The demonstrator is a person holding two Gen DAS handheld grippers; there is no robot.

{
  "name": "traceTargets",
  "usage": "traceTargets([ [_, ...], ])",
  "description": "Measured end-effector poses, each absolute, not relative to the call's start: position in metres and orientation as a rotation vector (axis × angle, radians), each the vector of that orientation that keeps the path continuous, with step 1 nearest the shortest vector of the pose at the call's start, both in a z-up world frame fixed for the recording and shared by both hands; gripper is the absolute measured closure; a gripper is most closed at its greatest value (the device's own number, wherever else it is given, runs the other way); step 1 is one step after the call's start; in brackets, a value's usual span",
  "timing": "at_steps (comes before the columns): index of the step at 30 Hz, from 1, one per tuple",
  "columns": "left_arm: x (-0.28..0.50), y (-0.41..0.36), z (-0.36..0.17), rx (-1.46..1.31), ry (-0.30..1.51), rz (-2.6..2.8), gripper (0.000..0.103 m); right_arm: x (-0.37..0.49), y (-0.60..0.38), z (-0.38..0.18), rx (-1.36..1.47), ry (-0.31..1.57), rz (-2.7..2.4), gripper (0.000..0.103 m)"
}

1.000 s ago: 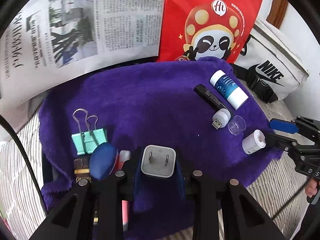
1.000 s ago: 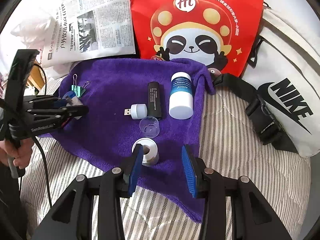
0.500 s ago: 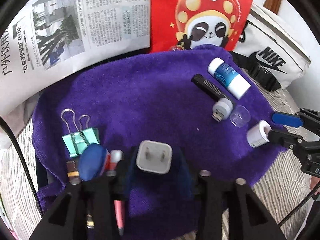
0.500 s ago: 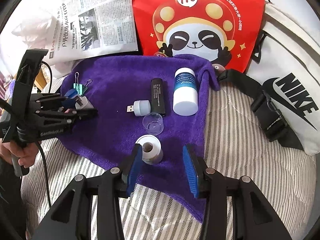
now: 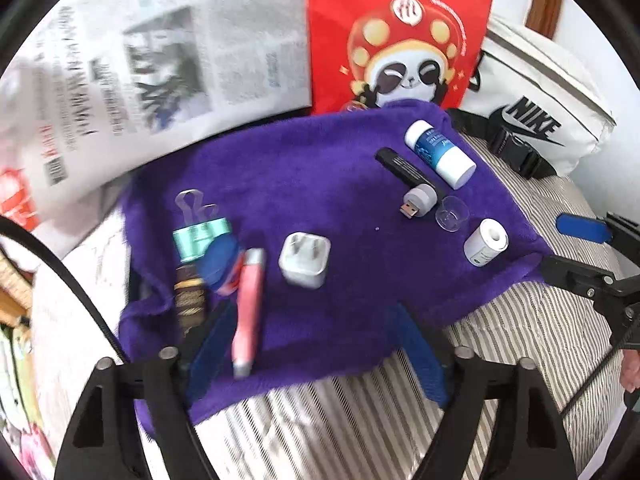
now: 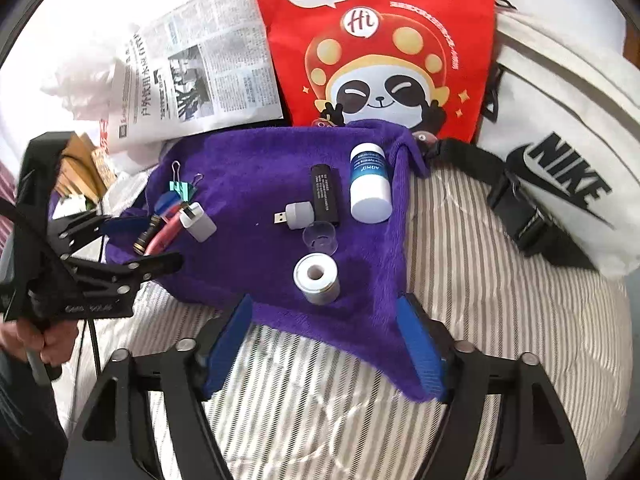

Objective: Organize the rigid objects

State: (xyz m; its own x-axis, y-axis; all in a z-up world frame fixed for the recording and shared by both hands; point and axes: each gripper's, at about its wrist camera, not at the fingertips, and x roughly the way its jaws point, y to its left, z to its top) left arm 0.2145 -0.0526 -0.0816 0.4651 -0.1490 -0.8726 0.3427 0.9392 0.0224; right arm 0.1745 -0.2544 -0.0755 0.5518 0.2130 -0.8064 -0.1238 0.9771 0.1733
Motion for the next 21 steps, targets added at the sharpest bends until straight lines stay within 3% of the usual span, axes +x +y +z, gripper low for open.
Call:
traceTargets([
  [6, 0.191, -0.028, -0.065, 0.135, 1.051, -0.204, 0.005, 0.161, -0.241, -0.064, 0.094, 0.949, 0.152, 0.005],
  [9, 0.179, -0.021, -0.061, 0.132, 1.045, -0.150, 0.004, 0.156, -0.234, -0.061, 0.111, 0.956, 0.142, 0.000],
  [21, 0.134, -0.005, -0.031, 0.097, 1.015, -0.070, 0.004, 0.116, -0.229, -0.037, 0.101, 0.947, 0.032, 0.000],
])
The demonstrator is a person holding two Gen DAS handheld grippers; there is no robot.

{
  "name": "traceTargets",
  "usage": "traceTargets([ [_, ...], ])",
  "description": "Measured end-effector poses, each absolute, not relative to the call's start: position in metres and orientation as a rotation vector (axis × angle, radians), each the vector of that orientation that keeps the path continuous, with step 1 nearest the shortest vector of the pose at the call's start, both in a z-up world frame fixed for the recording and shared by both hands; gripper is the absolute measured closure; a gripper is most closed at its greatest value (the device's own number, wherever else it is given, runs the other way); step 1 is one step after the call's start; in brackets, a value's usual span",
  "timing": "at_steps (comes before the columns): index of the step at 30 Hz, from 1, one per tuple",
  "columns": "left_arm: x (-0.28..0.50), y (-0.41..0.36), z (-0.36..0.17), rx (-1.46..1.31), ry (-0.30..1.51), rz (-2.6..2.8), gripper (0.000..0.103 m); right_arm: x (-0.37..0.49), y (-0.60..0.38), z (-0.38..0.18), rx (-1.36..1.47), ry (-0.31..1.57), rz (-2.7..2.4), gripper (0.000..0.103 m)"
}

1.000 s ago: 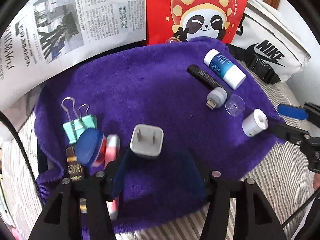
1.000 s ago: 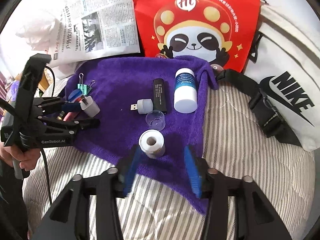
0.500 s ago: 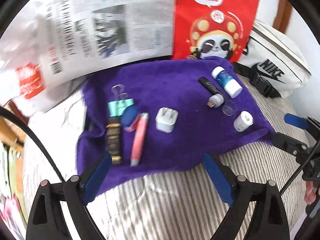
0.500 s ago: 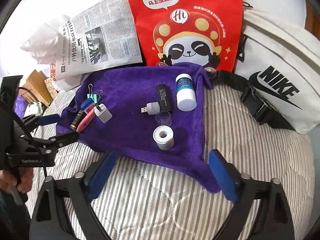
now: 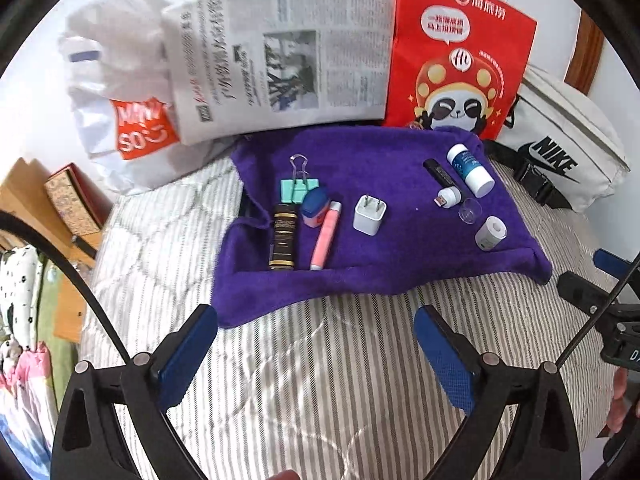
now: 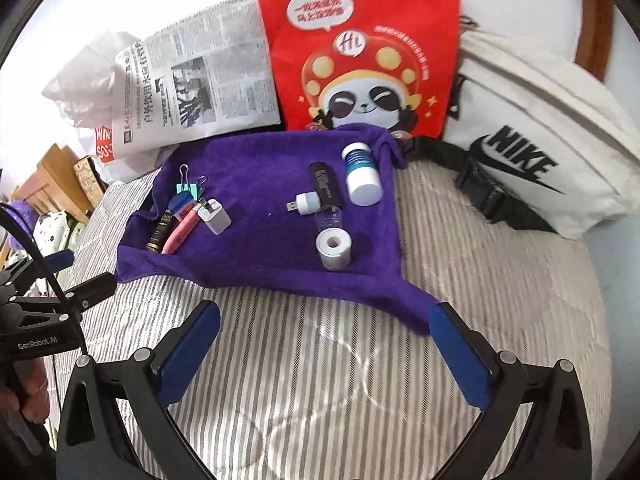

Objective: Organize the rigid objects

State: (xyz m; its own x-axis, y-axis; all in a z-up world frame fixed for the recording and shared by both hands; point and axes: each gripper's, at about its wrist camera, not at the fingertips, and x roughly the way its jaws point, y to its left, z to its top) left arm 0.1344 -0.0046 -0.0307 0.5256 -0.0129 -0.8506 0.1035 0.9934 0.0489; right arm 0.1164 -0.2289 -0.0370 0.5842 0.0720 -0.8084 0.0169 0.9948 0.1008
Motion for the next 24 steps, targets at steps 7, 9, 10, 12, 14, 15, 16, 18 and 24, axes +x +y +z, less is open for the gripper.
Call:
traceTargets([
  [7, 0.096, -0.001, -0.002, 0.065, 0.951, -0.046, 0.004, 0.075, -0.233, -0.017, 0.083, 0.940, -0.010, 0.000],
  [9, 0.087, -0.001, 0.002, 0.052, 0.948, -0.047, 0.004, 0.064, -0.233, -0.011, 0.078, 0.932, -0.017, 0.000],
  [10, 0.084, 0.000, 0.003, 0.042, 0.947, -0.054, 0.004, 0.059, -0.233, -0.008, 0.075, 0.926, -0.019, 0.000],
  [12, 0.076, 0.000, 0.004, 0.022, 0.951, -0.058, 0.004, 0.049, -0.233, -0.001, 0.064, 0.910, -0.026, 0.000],
  [14, 0.070, 0.000, 0.005, 0.021, 0.949, -0.050, 0.004, 0.041, -0.234, 0.005, 0.061, 0.901, -0.037, 0.000],
  [15, 0.067, 0.000, 0.006, 0.030, 0.946, -0.047, 0.004, 0.036, -0.235, 0.007, 0.064, 0.899, -0.041, 0.000],
  [16, 0.064, -0.001, 0.006, 0.041, 0.943, -0.040, 0.004, 0.033, -0.236, 0.009, 0.067, 0.895, -0.043, 0.000],
  [18, 0.059, 0.000, 0.008, 0.053, 0.942, -0.023, 0.004, 0.026, -0.238, 0.011, 0.071, 0.891, -0.049, 0.000],
  [24, 0.051, 0.005, 0.012, 0.044, 0.938, -0.019, 0.004, 0.016, -0.243, 0.011, 0.090, 0.899, -0.054, 0.000],
])
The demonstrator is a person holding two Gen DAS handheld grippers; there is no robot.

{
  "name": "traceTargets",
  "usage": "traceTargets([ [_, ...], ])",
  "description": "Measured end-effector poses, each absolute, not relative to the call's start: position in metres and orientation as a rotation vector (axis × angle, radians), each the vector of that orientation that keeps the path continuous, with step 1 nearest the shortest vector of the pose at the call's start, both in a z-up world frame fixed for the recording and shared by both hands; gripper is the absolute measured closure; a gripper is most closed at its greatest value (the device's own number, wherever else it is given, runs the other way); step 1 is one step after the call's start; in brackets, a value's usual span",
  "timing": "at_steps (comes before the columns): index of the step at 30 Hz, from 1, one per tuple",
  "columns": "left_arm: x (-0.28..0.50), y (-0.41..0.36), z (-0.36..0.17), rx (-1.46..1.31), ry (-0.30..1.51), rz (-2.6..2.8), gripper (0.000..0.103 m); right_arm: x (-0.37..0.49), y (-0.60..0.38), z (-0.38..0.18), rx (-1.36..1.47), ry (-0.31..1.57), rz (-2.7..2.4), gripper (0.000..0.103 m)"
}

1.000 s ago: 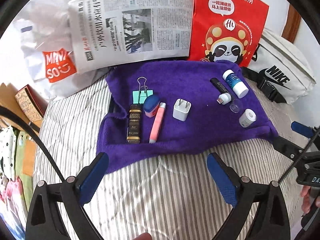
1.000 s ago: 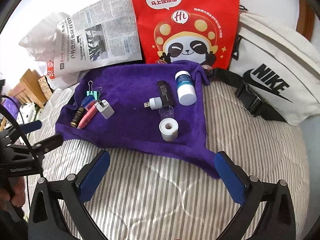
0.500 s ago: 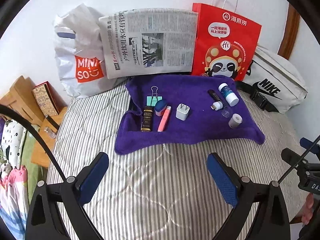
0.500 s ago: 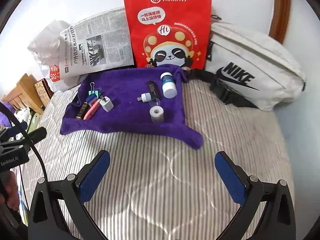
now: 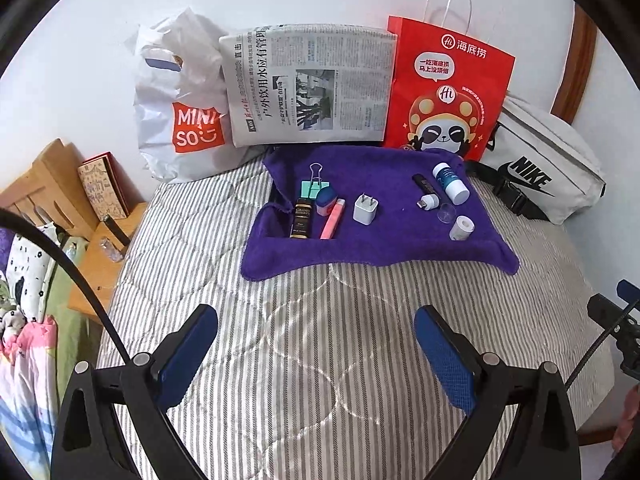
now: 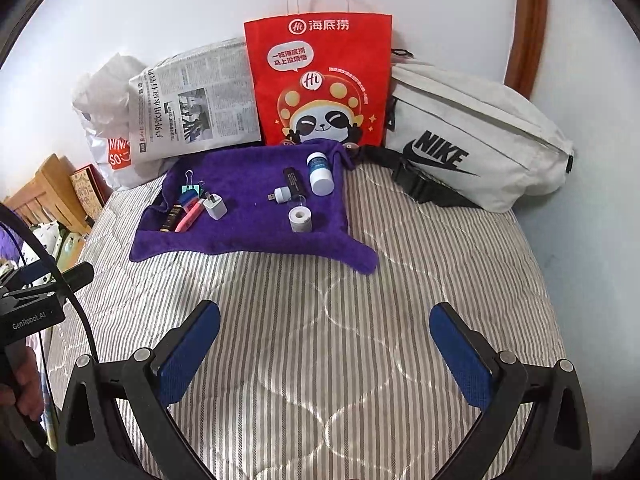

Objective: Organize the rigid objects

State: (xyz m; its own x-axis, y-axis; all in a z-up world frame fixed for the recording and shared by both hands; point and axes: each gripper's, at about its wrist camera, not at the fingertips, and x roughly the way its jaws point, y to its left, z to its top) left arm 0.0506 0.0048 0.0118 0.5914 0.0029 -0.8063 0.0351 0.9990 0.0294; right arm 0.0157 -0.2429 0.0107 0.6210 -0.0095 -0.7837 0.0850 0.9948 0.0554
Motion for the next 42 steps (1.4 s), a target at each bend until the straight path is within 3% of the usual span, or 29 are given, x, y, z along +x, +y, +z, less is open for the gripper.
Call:
traceTargets([
  [42, 0.0424, 0.0053, 0.0092, 0.079, 0.947, -0.010, 0.004, 0.0097, -0.2375, 0.0113, 0.065, 0.900, -0.052, 0.000],
])
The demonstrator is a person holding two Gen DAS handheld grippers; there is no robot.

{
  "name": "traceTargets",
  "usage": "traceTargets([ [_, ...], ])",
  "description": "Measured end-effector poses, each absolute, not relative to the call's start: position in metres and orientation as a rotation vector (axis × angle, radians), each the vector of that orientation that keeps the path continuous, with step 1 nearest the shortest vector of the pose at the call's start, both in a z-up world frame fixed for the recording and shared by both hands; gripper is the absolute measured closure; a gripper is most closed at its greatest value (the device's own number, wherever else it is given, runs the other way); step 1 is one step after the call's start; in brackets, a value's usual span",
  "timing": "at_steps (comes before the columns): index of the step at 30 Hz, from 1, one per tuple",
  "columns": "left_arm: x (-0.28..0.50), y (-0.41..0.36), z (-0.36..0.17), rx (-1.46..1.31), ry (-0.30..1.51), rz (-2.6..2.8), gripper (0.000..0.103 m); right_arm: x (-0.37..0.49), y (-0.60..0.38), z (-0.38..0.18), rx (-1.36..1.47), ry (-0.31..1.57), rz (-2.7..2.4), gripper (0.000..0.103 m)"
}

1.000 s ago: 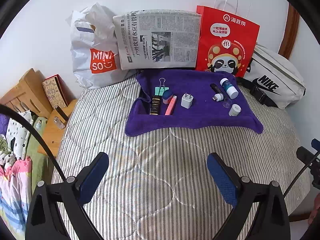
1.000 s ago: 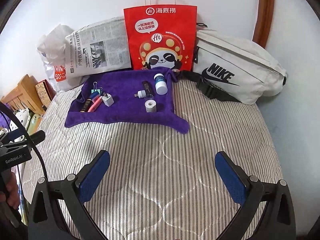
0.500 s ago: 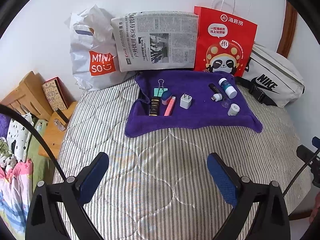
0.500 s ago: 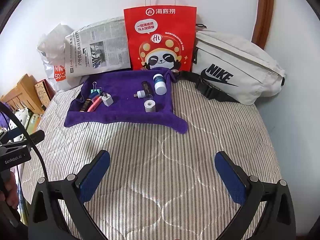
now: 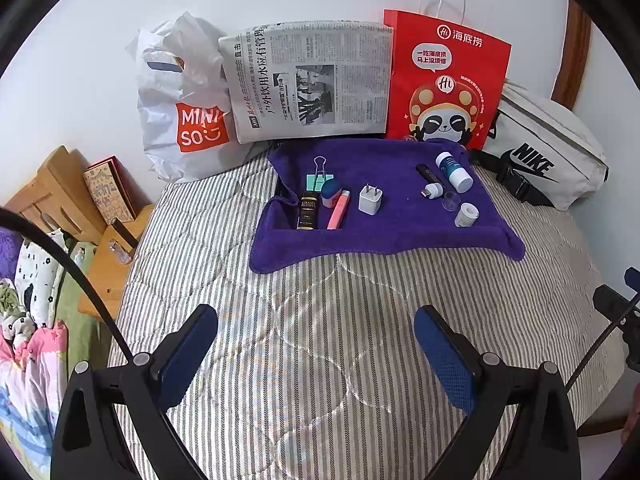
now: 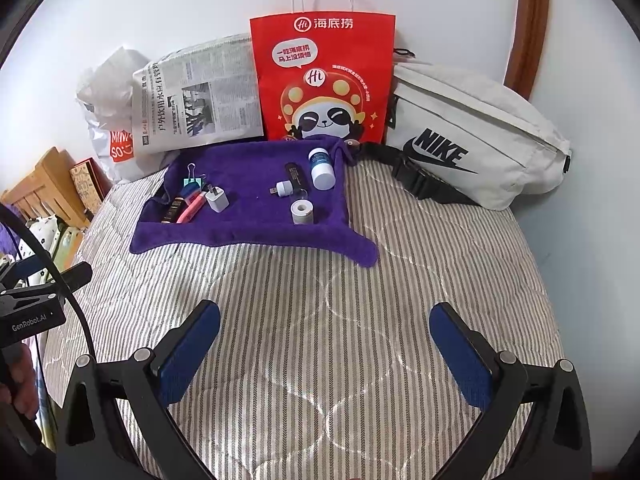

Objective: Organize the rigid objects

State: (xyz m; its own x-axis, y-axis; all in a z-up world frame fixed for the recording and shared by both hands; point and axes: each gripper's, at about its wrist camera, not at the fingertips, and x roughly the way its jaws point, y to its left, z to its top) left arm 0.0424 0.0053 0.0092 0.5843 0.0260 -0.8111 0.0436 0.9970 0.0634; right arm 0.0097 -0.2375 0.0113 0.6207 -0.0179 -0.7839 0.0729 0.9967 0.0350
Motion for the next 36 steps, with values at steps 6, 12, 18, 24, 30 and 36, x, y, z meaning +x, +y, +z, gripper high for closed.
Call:
traceTargets([
  [6, 0.0429, 0.0063, 0.0071, 0.083, 0.953, -0.012, 0.004, 0.0104, -0.2367, 0.0107, 0.056, 0.902, -0.056, 0.000],
  [12, 0.0428, 0.0065, 0.0069, 0.091, 0.954, -0.015, 0.004, 0.0113, -0.2354, 0.0094, 0.054, 0.908, -0.056, 0.000],
  [18, 0.0432, 0.0074, 0.0070, 0.089, 0.949, -0.012, 0.004, 0.0119, -0.2353, 0.0102, 0.054, 0.906, -0.058, 0.000],
  [24, 0.0447, 0.0106, 0.0071, 0.083, 0.951, -0.017, 0.004, 0.0118, -0.2362, 0.0120, 0.054, 0.906, -0.057, 0.000],
  [30, 0.0445, 0.0107, 0.0071, 0.089, 0.953, -0.018, 0.004, 0.0116, -0.2359, 0.0124, 0.054, 0.906, -0.055, 0.000],
  [36, 0.0431, 0.0103, 0.0070, 0.088, 0.951, -0.019, 0.004, 0.0108, -0.2368, 0.0134, 0.056, 0.903, -0.057, 0.000],
])
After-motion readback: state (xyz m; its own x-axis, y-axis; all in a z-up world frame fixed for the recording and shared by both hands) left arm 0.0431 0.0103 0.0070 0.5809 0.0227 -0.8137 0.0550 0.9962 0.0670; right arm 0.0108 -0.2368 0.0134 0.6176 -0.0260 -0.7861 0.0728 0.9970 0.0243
